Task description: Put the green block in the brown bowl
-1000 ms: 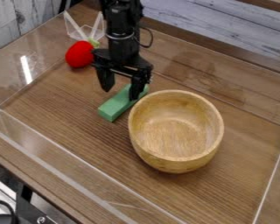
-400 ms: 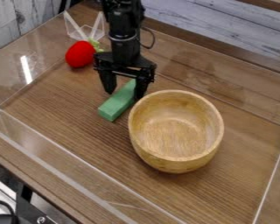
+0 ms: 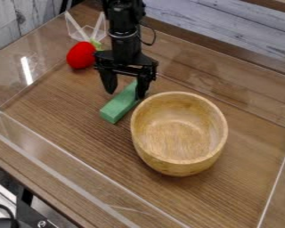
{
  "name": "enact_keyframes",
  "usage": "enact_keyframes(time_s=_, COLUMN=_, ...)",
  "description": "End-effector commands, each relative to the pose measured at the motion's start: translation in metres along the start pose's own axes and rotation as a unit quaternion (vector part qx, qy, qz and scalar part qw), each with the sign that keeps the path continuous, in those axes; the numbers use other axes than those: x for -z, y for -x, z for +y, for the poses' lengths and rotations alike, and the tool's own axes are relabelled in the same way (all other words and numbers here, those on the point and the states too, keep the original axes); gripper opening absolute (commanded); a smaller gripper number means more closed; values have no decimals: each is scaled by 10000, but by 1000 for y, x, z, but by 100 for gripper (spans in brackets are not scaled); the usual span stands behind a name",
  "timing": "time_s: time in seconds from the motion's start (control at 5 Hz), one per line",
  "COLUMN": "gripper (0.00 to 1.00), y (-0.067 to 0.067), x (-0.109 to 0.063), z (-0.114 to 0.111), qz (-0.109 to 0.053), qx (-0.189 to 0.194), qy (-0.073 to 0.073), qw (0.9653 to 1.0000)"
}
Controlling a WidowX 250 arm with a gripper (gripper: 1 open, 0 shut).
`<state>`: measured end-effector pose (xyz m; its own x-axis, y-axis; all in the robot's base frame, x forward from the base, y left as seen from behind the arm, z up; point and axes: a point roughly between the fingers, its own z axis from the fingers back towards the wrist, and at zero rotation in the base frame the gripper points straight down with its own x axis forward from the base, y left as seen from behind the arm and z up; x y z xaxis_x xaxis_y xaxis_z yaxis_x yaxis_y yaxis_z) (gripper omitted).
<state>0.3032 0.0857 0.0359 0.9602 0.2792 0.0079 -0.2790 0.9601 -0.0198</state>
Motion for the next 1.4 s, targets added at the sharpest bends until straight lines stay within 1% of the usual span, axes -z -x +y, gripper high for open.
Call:
enact_keyframes(time_s=0.0, gripper=100, y=-8, x=-33, z=2, qz=-463, qx=102, qy=31, qw=9989)
enact_keyframes(time_s=0.2, gripper=100, y=-4, x=-17, z=6, qz=-328, qx=322, qy=-46, qw=9989)
enact_keyframes(time_s=0.4, gripper=100, y=-1, x=-3, z=9, qz=-205, qx=546, qy=-114, qw=9982)
enact_keyframes(time_s=0.6, gripper=0, y=-7, x=3, z=11, qz=-178, qx=445, qy=-134, qw=9988)
enact_keyframes(time_s=0.8, gripper=0, y=-13, x=-4, z=12, qz=-221, qx=320, qy=-66, qw=9992)
enact_keyframes(time_s=1.2, gripper=0, y=-21, x=-50, z=14, qz=-393, qx=180, qy=140, qw=9990)
